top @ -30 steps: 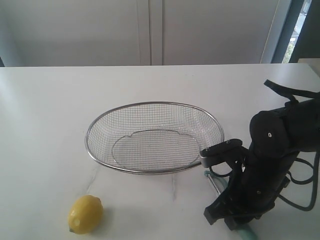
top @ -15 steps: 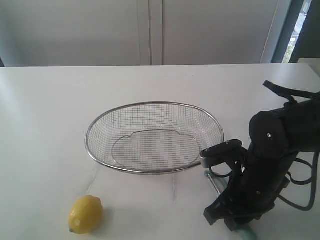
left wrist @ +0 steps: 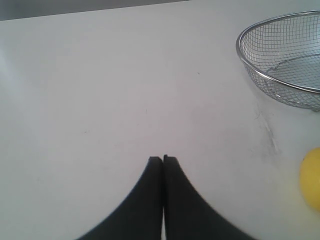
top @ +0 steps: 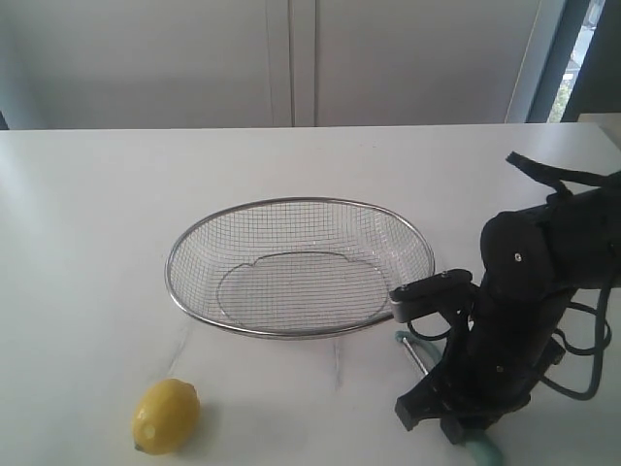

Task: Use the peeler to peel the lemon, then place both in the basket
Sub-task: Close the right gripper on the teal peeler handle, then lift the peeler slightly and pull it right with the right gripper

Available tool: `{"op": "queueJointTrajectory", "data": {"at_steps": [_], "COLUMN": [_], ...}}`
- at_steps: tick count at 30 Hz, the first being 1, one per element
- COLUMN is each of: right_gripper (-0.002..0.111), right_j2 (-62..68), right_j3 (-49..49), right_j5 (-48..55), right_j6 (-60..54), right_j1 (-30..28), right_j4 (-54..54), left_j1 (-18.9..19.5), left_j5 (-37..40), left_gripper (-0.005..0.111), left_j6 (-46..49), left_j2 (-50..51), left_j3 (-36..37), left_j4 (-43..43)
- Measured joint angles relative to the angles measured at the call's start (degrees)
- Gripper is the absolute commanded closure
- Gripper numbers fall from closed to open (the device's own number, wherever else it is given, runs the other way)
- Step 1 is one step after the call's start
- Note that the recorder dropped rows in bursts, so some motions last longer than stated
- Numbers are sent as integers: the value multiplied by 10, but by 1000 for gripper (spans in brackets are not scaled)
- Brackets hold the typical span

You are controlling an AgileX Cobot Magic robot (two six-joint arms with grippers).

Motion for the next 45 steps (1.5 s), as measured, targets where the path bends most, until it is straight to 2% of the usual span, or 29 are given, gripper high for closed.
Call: {"op": "queueJointTrajectory", "data": {"at_steps": [1,8,17,45], "right_gripper": [108,108,108,108], "right_j2": [0,-15,-79,-220], "right_j3": [0,2,7,8], "right_j5": [1,13,88,156], "right_j6": [1,1,2,13], "right_j1": [0,0,0,0], "right_j4": [-1,1,-15,-34], "left_j1": [0,0,0,0], "left_j5": [0,0,0,0], "left_gripper": [107,107,107,107], "left_j6": [0,0,0,0], "left_j2": [0,0,0,0], "left_j3": [0,0,0,0], "left_j4": [0,0,0,0]}}
